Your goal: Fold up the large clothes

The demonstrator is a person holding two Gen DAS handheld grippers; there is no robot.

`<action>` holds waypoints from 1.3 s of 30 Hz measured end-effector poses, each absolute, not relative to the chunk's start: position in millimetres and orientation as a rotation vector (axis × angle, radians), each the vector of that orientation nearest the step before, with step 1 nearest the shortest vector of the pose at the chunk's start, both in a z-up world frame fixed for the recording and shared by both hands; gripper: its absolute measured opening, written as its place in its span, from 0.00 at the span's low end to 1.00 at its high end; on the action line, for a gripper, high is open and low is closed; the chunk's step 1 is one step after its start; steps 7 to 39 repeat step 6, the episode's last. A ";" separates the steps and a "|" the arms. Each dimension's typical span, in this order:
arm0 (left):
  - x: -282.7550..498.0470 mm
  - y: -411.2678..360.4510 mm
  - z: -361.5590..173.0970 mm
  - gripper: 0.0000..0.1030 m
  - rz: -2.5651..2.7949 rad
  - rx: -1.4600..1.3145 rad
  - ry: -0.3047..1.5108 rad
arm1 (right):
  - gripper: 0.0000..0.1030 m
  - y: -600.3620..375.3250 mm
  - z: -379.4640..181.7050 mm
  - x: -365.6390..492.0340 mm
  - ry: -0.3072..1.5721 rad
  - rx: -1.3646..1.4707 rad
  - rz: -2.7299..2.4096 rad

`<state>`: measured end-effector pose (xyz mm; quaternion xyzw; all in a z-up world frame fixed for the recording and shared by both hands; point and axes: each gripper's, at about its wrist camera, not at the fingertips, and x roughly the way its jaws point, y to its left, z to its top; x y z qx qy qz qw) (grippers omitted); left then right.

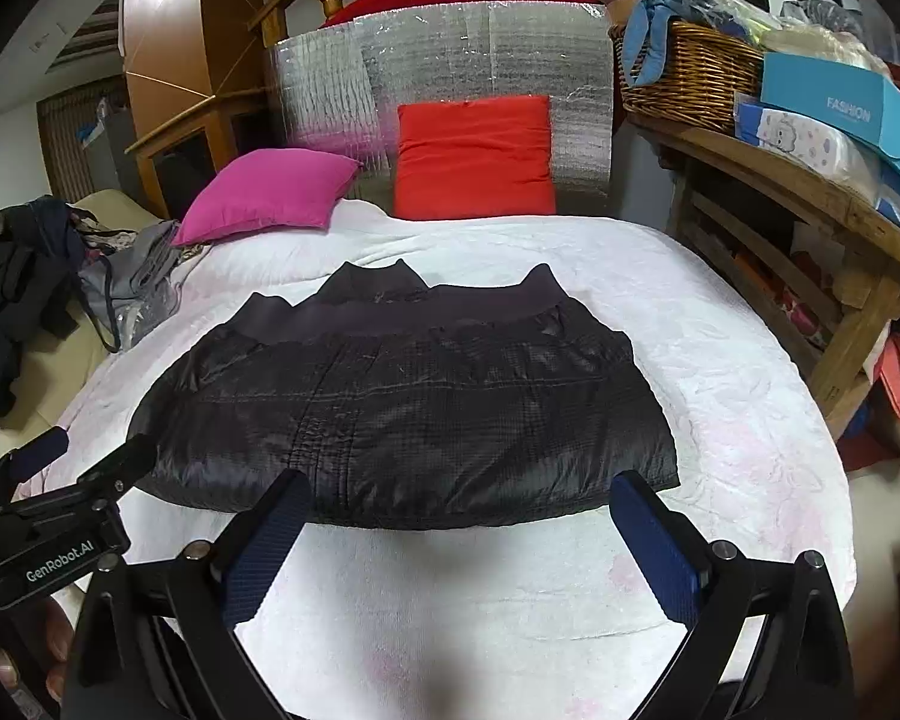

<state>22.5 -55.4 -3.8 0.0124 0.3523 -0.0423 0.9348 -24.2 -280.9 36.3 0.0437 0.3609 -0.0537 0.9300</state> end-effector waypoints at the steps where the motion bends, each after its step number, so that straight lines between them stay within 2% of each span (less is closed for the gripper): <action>1: 22.5 -54.9 -3.7 0.99 -0.095 0.022 0.719 | 0.98 -279.9 36.0 -24.1 0.741 0.088 -0.110; 39: 23.8 -52.2 -4.2 0.99 -0.113 -0.003 0.720 | 0.98 -277.8 34.5 -21.7 0.747 0.082 -0.103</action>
